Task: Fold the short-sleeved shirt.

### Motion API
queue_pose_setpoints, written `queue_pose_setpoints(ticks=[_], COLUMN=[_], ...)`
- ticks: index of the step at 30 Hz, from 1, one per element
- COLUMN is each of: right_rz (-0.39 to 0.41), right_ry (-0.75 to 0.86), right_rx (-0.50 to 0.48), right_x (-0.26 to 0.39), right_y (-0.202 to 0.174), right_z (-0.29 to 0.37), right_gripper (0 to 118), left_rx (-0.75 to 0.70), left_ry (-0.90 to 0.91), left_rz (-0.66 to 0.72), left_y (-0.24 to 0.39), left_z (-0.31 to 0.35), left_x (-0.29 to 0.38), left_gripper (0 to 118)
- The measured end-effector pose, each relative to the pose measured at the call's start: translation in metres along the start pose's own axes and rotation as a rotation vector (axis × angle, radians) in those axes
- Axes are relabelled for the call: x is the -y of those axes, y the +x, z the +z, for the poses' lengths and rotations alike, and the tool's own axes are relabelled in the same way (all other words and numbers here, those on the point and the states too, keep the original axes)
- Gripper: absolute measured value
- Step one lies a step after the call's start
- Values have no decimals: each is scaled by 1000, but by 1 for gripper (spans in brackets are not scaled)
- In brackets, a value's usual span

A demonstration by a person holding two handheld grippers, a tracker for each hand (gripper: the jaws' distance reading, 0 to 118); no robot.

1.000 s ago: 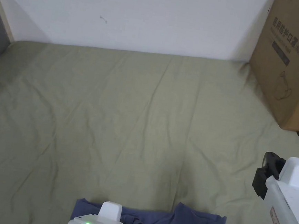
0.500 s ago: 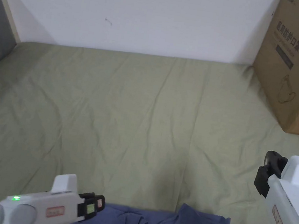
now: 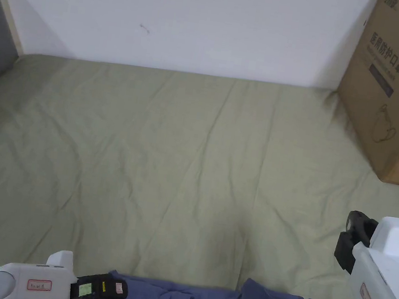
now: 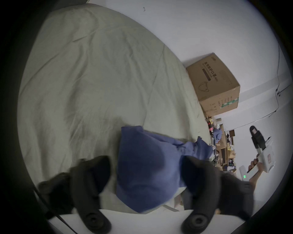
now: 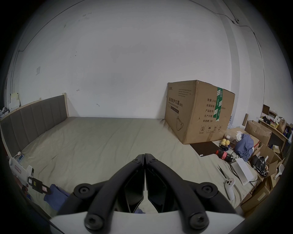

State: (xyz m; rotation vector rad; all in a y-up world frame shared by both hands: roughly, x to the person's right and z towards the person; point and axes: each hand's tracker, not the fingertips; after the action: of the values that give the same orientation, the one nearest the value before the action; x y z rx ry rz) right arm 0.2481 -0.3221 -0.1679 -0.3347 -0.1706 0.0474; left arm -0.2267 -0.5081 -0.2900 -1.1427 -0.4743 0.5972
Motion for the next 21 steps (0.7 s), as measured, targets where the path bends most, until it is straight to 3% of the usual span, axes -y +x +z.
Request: queue_pose_setpoints(ticks=[2, 5, 10, 12, 21], right_rz=[6, 8, -1, -2, 3], right_ry=[-5, -9, -14, -13, 8], right_rx=[3, 11, 15, 12, -7], right_x=[0, 2, 2, 2, -5], right_y=[0, 1, 3, 2, -3], right_z=[-1, -2, -3, -3, -1], right_gripper=[0, 0, 0, 0, 0], left_rx=[-20, -59, -93, -140, -159], left_ry=[-32, -47, -34, -1, 99], left_rz=[-8, -45, -73, -122, -67], left_y=[0, 4, 12, 28, 36], left_z=[-11, -20, -16, -10, 48], left_x=[1, 5, 8, 13, 7], left_gripper=[65, 56, 20, 18, 16])
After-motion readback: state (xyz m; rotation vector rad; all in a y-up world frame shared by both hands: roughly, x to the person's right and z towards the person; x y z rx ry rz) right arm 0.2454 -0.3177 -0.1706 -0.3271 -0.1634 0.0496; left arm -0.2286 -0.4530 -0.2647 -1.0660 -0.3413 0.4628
